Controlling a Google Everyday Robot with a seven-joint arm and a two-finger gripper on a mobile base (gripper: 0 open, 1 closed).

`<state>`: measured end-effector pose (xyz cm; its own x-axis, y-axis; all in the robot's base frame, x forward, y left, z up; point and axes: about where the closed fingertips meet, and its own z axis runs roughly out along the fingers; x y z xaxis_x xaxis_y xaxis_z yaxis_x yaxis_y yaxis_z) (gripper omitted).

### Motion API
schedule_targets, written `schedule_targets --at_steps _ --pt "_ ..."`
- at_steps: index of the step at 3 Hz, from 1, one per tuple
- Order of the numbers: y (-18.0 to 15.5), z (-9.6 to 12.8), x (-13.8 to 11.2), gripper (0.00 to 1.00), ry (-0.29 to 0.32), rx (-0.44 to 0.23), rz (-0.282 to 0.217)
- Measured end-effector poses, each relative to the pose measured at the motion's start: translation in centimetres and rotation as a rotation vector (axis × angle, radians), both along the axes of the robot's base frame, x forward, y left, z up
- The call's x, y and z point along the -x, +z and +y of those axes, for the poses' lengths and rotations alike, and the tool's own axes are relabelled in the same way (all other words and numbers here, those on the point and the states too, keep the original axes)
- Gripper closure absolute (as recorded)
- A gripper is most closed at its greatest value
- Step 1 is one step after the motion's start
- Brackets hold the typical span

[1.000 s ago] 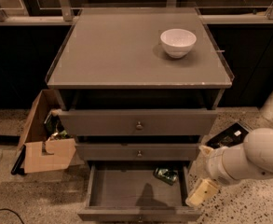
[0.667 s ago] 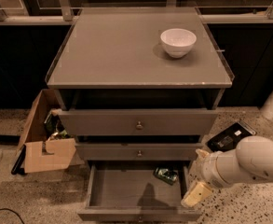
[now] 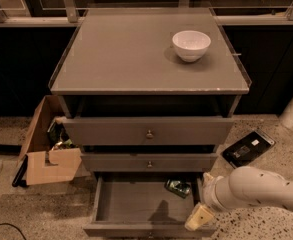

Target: Pick green can from bottom drawer and place on counter

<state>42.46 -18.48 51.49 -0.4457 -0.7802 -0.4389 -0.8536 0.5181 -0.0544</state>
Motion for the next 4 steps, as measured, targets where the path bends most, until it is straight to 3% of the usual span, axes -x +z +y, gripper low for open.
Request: schedule_targets --at_steps 1,2,3,4 --pt "-2.3 -0.2 0.0 0.0 -0.036 0.063 0.008" --pt "-2.7 1.1 -0.7 0.0 -0.042 0.064 0.018" --pt "-3.2 0.9 -0.7 0.0 -0.037 0.045 0.02" --pt "-5.2 0.7 -1.0 0.0 -0.039 -0.03 0.059"
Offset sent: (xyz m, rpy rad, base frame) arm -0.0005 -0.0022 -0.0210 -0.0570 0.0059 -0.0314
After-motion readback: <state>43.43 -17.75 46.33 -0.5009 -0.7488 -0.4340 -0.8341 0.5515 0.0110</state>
